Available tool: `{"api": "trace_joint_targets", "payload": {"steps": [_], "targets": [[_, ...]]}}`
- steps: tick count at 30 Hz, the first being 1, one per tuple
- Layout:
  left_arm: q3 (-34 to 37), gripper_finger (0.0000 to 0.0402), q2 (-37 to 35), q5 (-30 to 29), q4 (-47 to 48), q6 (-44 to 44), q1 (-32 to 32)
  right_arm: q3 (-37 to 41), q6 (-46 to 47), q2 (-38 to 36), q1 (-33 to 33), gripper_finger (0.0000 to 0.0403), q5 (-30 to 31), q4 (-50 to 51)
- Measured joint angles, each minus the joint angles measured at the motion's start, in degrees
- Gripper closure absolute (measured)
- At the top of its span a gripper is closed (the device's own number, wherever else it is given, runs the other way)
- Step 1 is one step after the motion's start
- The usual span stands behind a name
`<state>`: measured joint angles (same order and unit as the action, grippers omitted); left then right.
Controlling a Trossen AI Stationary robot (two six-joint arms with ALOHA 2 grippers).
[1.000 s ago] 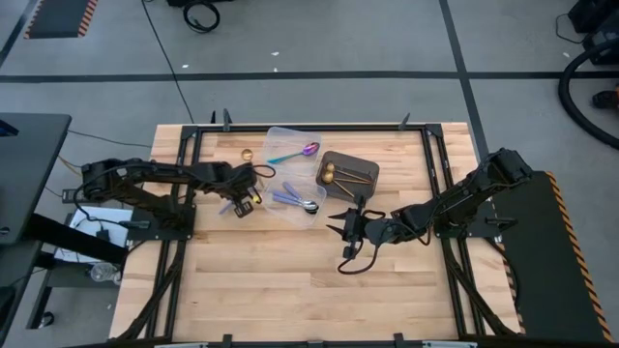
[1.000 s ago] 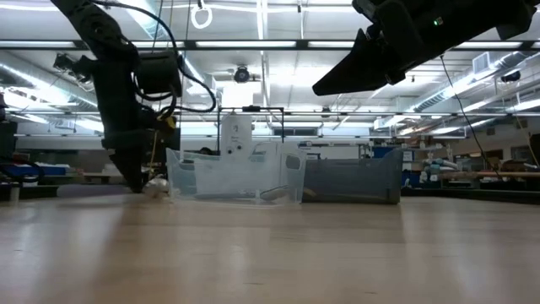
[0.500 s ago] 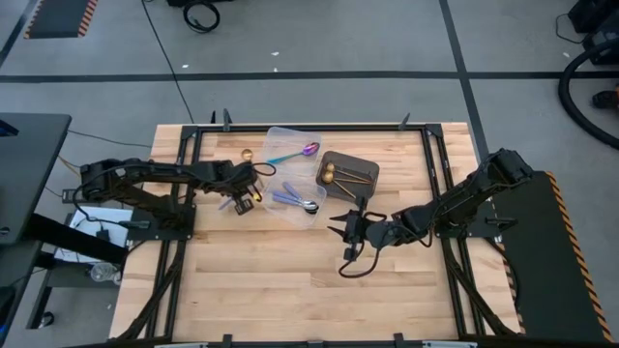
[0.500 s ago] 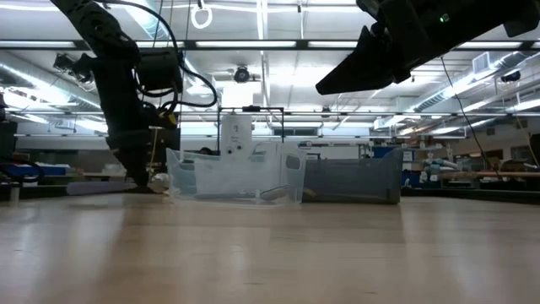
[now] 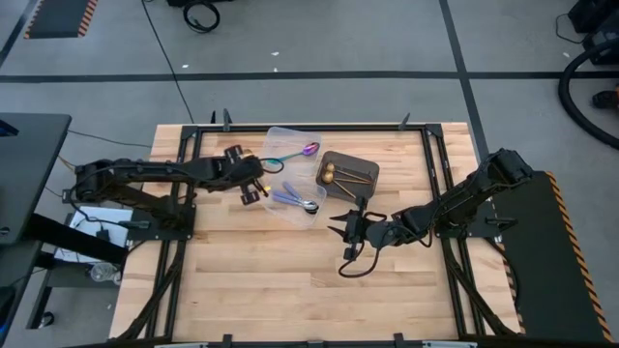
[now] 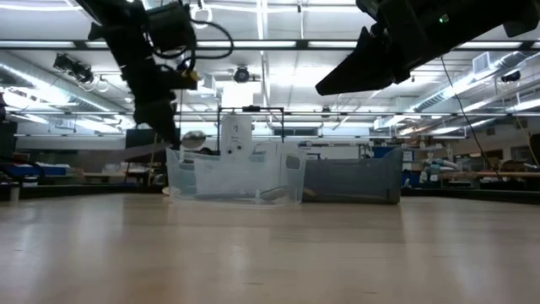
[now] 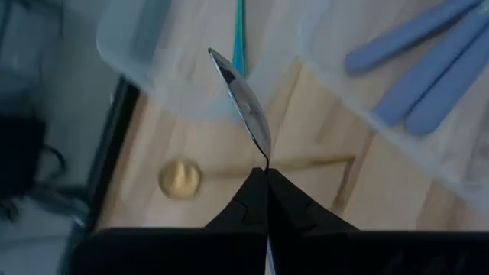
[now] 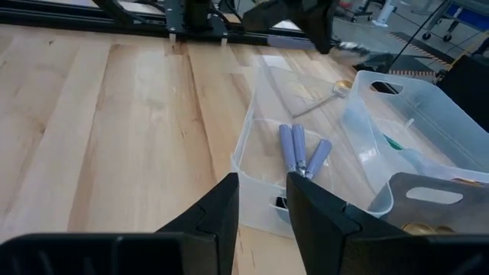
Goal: Sort silverware by color (type)
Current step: Put the purple spoon into the bottom transparent bin
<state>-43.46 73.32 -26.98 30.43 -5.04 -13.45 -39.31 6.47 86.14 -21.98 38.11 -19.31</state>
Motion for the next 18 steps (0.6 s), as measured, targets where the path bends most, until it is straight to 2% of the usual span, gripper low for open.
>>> {"api": "trace_joint_targets", "payload": {"steps": [9,18], "targets": [[-1.2,0.0402,0.0,-0.2,-10.9,-15.4,6.7,0.0,0.5,0.0,0.0,0.0282,0.0,0.0],[-1.2,0.0401,0.0,-0.2,-17.2,-21.2,11.5,0.0,0.9,0.0,0.0,0.0282,0.0,0.0]]}}
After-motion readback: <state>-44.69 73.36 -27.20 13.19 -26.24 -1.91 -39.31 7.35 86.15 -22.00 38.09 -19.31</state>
